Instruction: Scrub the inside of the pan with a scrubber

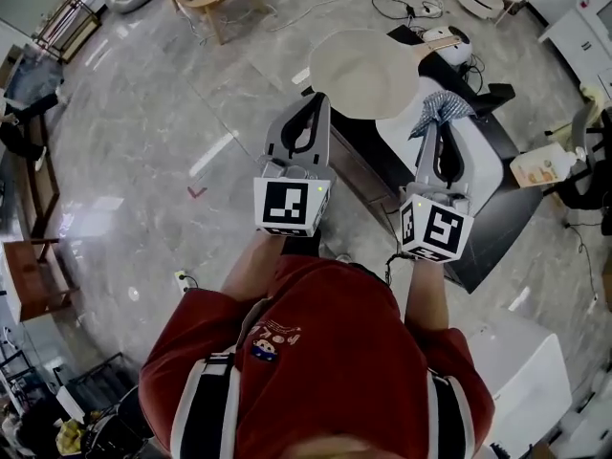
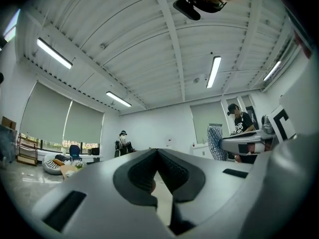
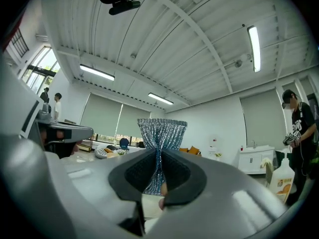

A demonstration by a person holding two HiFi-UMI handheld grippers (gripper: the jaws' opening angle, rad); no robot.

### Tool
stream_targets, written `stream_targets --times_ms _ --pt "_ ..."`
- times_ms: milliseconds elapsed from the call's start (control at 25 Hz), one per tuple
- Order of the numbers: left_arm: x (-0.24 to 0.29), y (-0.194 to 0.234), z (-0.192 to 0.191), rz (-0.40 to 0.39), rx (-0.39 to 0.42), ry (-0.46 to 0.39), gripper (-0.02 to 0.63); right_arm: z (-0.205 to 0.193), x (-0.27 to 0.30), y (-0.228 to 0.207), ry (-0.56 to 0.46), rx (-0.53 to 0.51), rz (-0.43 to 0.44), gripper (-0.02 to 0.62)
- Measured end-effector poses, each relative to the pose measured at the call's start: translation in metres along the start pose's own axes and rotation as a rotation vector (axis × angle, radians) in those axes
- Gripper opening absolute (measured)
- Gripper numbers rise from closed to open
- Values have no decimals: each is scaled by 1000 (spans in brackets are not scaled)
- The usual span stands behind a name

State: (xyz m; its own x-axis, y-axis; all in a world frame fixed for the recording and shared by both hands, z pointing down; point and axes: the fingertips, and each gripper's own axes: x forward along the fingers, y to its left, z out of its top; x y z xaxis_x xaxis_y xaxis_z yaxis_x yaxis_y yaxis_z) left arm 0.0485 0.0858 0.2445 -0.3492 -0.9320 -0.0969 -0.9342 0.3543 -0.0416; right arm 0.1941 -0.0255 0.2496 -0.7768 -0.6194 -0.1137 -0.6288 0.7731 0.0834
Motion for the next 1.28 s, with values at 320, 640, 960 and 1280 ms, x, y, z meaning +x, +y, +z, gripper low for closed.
stream_targets --times_ms 320,640,960,1280 --pt "82 71 0 -70 -59 -15 6 1 88 18 63 -50 -77 46" --pt "145 106 -3 -188 -80 -27 6 -8 142 24 110 -43 -191 46" --pt "186 91 -30 -303 -108 13 6 -59 154 0 224 36 -329 46" --pt "220 65 -75 -345 -88 34 6 -135 176 -16 327 139 -350 47"
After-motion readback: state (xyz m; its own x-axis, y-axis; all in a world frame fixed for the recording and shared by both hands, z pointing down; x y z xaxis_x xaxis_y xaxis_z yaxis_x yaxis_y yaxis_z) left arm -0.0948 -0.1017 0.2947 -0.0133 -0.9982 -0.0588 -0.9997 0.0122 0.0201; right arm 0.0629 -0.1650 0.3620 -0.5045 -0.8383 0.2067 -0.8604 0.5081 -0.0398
